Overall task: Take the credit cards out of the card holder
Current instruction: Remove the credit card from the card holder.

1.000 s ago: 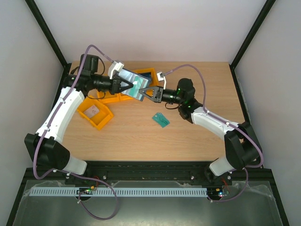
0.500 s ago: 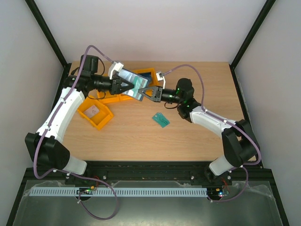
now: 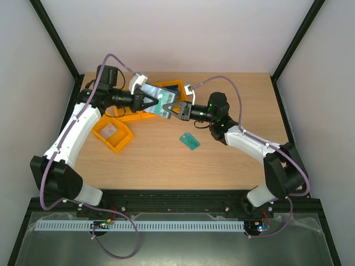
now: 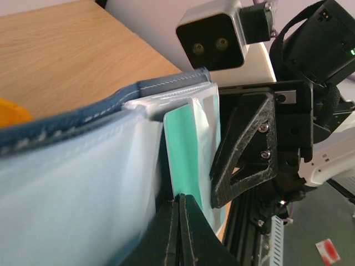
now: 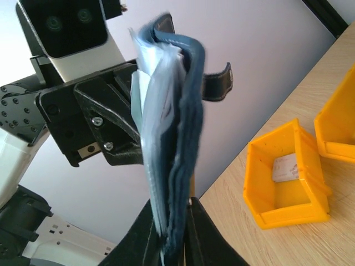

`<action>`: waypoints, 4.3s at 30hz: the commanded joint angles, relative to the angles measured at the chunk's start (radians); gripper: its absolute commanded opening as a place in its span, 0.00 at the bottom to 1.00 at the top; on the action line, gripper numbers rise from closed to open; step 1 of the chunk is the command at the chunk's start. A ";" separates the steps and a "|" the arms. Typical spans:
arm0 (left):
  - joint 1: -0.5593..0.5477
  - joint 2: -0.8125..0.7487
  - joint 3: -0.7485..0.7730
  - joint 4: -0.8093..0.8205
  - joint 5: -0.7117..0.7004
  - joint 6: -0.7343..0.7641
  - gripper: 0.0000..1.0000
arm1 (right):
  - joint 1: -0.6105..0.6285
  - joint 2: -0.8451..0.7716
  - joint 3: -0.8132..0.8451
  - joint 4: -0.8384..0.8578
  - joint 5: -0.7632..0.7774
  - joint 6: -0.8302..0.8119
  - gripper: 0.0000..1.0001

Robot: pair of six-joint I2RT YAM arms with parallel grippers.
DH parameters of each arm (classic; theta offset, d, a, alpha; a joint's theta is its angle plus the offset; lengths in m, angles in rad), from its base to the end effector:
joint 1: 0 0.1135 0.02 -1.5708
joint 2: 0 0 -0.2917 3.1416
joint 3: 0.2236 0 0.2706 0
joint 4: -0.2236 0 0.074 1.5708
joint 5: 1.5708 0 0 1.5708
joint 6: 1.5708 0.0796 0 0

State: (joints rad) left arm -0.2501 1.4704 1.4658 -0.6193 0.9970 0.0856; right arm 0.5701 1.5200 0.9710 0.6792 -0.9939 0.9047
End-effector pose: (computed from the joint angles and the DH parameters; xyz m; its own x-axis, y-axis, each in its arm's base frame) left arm 0.3226 -0.1514 0.3940 -0.4960 0.1746 -0.8506 0.8403 0.3436 -0.4195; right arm 0.2822 0.2602 0.3336 -0.7140 0.0517 -0.6982 -0.7001 -0.0485 0.7123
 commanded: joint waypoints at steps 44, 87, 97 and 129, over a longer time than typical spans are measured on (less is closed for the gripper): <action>0.088 -0.030 -0.044 -0.021 0.130 -0.003 0.02 | -0.018 -0.153 -0.045 0.009 0.017 -0.120 0.02; -0.039 0.047 -0.007 0.141 0.073 -0.164 0.42 | -0.070 -0.194 -0.070 -0.014 -0.075 -0.113 0.02; -0.119 0.043 -0.030 0.156 0.187 -0.195 0.29 | -0.047 -0.165 -0.074 0.056 -0.053 -0.086 0.02; 0.010 -0.002 -0.008 0.039 0.078 -0.047 0.02 | -0.063 -0.176 -0.075 -0.051 0.009 -0.133 0.08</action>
State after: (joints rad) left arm -0.2455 1.4982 1.4517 -0.5571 1.0904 -0.0048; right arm 0.5091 1.3724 0.8738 0.5922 -0.9646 0.7723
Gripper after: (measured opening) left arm 0.021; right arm 0.117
